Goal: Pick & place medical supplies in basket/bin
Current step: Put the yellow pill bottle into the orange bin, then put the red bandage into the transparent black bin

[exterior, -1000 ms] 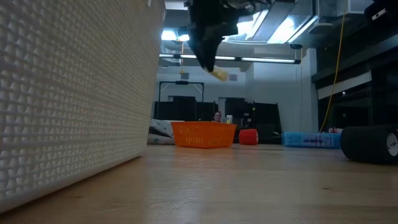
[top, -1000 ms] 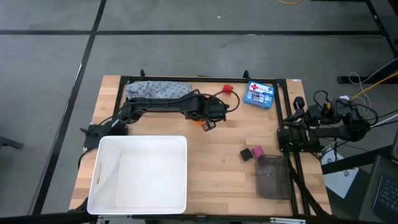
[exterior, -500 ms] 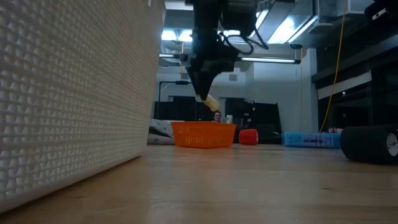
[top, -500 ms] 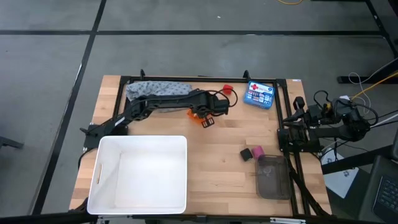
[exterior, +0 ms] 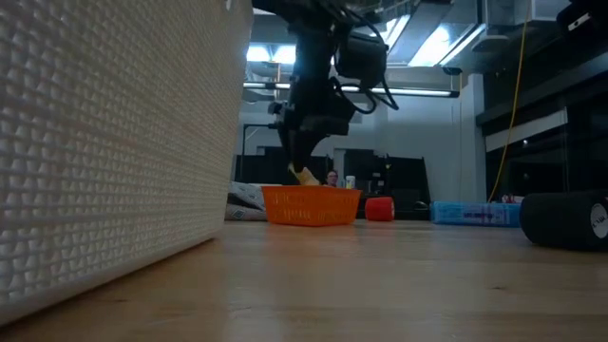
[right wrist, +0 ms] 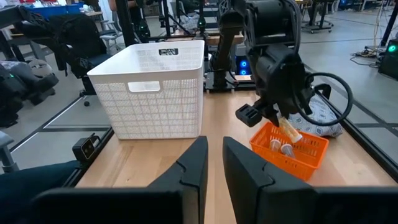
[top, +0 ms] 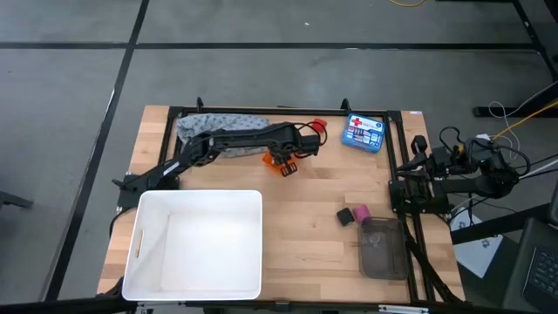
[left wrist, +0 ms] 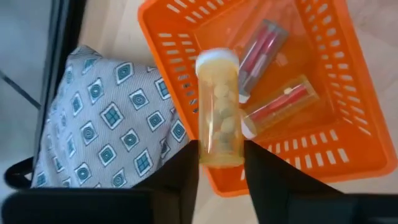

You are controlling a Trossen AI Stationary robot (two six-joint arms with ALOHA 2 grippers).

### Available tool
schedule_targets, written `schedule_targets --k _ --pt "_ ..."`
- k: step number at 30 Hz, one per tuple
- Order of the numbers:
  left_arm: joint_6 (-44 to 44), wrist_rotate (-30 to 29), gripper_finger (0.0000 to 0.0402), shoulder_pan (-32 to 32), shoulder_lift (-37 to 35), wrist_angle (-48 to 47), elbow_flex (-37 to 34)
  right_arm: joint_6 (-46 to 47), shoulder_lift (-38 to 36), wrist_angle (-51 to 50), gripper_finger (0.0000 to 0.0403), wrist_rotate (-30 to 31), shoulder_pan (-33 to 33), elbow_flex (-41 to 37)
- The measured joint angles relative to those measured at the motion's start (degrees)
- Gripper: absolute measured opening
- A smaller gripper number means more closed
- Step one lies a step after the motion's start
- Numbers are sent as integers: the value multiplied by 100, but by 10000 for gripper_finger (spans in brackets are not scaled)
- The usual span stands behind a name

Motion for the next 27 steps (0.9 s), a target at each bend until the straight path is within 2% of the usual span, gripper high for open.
schedule_targets --k 7,13,15,19,23,27 --pt "-26 -247 210 -103 -17 -30 0 -2 0 0 53 0 0 0" --pt "-49 -1164 237 -335 -152 39 12 0 -1 0 53 0 0 0" --pt "-48 -1387 236 -472 -358 450 23 -2 0 -3 53 0 1 0" --pt "343 -1417 227 -870 -885 1784 33 -1 0 1 53 0 1 0" --pt "1420 -1405 222 -1372 -1314 3280 39 10 0 2 53 0 0 0" --pt "2292 -1074 221 -1727 -1521 4150 37 22 0 52 53 2 2 0"
